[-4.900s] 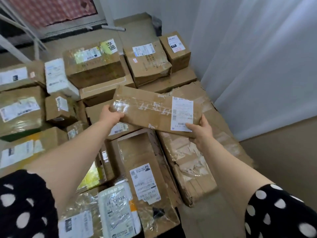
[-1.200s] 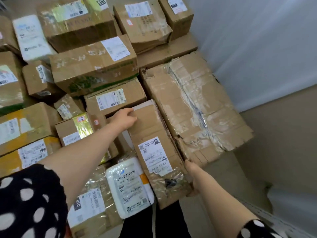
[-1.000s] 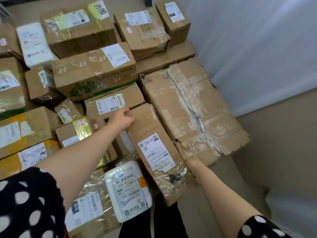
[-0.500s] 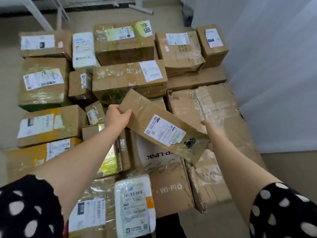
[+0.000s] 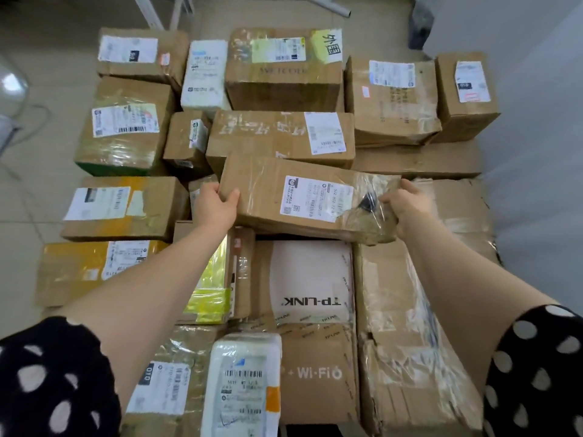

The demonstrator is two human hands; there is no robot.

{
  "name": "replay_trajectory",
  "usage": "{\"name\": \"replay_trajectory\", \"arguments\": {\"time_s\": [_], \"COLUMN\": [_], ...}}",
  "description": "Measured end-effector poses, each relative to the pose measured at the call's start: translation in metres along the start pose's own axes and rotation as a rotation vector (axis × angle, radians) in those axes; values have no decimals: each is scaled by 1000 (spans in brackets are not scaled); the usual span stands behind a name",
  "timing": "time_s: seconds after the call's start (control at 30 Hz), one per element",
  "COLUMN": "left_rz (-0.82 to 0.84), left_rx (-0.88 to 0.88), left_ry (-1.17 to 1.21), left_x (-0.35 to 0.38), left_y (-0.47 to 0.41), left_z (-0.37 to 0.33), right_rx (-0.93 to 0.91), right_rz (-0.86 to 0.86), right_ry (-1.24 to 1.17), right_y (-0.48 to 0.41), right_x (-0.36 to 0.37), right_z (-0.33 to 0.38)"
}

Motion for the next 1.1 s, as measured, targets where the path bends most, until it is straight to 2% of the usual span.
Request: {"name": "replay_trajectory", "arguments": {"time_s": [0.33, 0.53, 0.63, 0.8, 1.0, 1.1], "left_rz": [11, 22, 10, -25, 6, 24], "left_rx": [-42, -94, -134, -149, -111, -102], "left_ry": [49, -10, -25, -23, -87, -161], "left_x": [6, 11, 11, 5, 14, 17], "left_y": [-13, -19, -23, -20, -27, -30], "left_z": [9, 12, 19, 22, 27, 27], "right_rx": [-54, -17, -63, -211, -211, -214], "right_rz": [17, 122, 184, 147, 126, 179], "right_ry": [-19, -19, 101, 279, 304, 352], "right_y": [-20, -18, -10, -6, -2, 0], "right_x": [20, 39, 49, 51, 49, 52], "right_z": [8, -11, -11, 2, -9, -12]}}
Point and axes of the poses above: each hand's wrist, its own y-axis away from the middle knuckle, its own x-axis out of the palm, z = x × y, the point moved 9 cm from there along -y, towards the middle knuckle, and after that the axes turned 10 degrees about -x, right-handed, at the moved point
